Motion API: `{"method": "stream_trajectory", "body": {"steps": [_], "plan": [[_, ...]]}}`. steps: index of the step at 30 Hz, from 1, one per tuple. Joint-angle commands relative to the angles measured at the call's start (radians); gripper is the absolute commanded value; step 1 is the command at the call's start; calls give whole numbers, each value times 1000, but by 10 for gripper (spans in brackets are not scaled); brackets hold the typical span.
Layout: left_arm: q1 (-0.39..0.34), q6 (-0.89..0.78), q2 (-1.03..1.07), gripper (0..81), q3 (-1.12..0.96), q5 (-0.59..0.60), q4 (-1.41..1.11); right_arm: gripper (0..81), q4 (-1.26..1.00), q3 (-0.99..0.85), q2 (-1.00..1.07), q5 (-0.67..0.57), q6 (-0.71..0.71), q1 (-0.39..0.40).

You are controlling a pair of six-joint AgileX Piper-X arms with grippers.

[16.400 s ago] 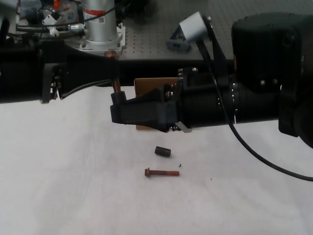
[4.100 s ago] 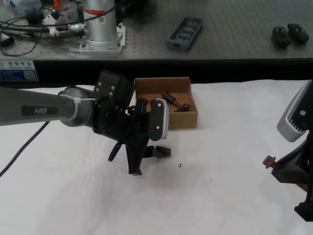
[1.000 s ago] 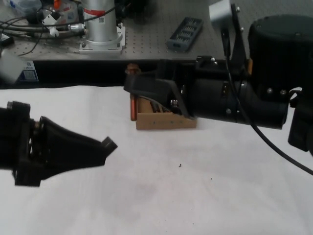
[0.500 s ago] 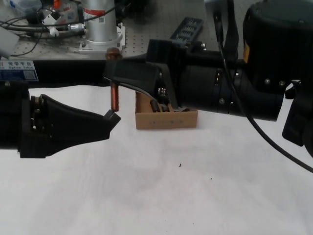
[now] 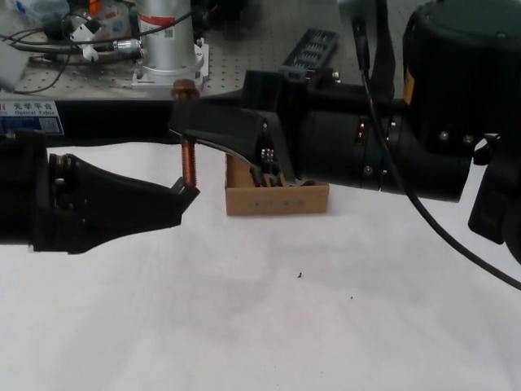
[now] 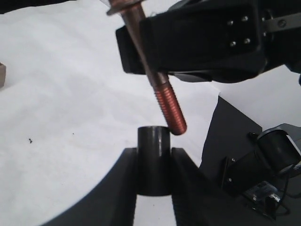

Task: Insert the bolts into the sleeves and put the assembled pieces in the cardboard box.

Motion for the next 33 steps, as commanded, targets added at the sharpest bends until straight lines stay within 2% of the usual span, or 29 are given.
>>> {"method": "stream_trajectory", "body": {"steps": [1,18,33], "plan": [[2,-17,-9,7,-4,23,-23,28,-9,-13,1,17,-18,0],[2,-17,-9,7,-4,60,-27,28,-1,-13,1,22,-34,-25],[-25,-60,-9,7,-4,0,-105,28,-11,-13,1,22,18,-21]]}}
